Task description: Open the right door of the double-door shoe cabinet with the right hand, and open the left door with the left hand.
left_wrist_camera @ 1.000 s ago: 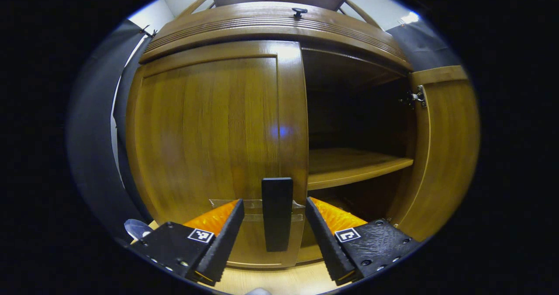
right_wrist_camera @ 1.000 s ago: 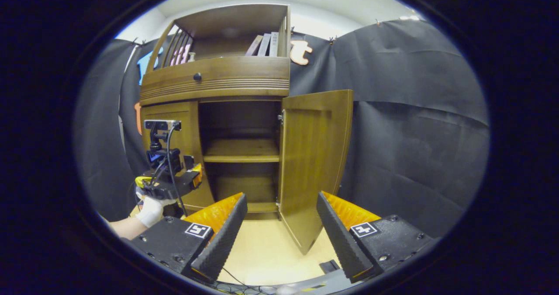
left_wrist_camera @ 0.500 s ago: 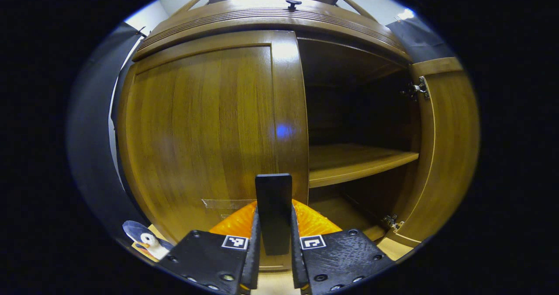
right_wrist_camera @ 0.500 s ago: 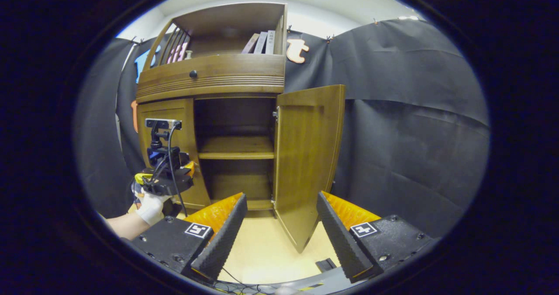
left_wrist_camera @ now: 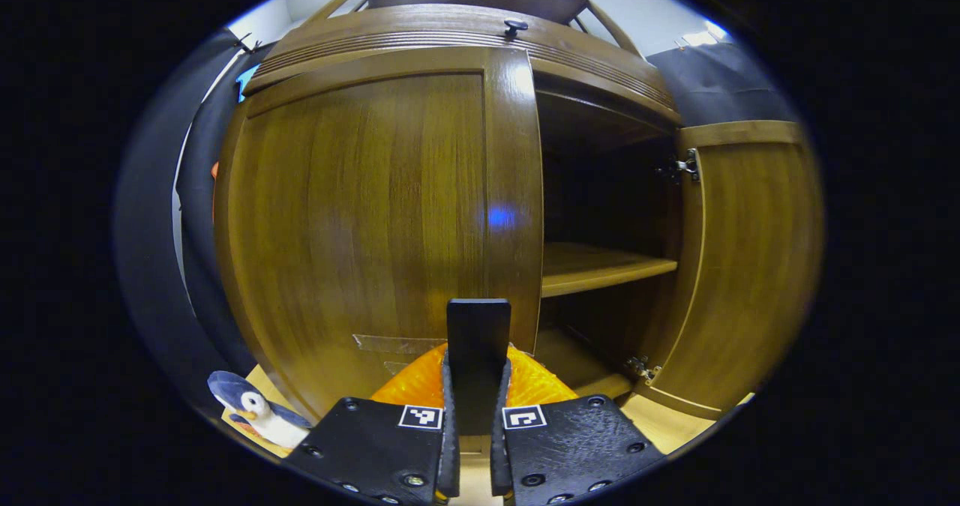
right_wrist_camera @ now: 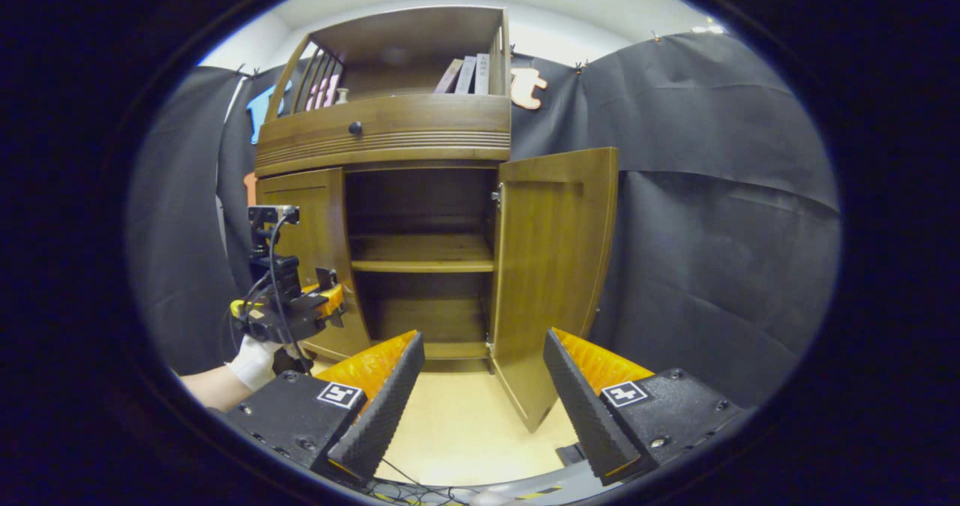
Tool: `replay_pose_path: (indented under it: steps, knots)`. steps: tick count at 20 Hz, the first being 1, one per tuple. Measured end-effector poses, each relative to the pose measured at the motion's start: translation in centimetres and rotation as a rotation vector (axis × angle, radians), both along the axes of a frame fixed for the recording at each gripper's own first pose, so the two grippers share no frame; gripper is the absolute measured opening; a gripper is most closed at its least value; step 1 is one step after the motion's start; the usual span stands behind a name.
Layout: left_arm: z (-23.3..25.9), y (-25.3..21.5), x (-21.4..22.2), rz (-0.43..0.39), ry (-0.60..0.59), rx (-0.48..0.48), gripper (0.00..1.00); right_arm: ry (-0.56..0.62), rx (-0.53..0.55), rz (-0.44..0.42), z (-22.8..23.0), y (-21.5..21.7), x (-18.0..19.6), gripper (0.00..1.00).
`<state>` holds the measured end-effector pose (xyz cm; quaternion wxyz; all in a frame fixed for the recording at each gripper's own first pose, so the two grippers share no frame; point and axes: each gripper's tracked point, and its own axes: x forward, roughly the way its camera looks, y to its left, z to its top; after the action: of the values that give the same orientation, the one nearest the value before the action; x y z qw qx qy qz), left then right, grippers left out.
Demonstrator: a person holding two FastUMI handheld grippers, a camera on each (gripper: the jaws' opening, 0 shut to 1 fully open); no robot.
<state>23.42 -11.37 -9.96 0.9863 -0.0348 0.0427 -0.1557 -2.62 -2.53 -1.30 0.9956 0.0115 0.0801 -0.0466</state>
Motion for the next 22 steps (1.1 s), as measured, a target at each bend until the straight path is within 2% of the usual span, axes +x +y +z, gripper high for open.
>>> replay_pose_path:
  steps: [13,22]
  knots:
    - [-0.8,6.9,-8.8,0.045,0.036,-0.01,0.14,-0.003,0.028,0.143,-0.7,4.8,-1.1,1.0]
    - [-1.7,11.8,-10.9,0.11,0.042,-0.001,0.14,0.003,0.037,0.22,-1.2,7.7,-0.7,1.0]
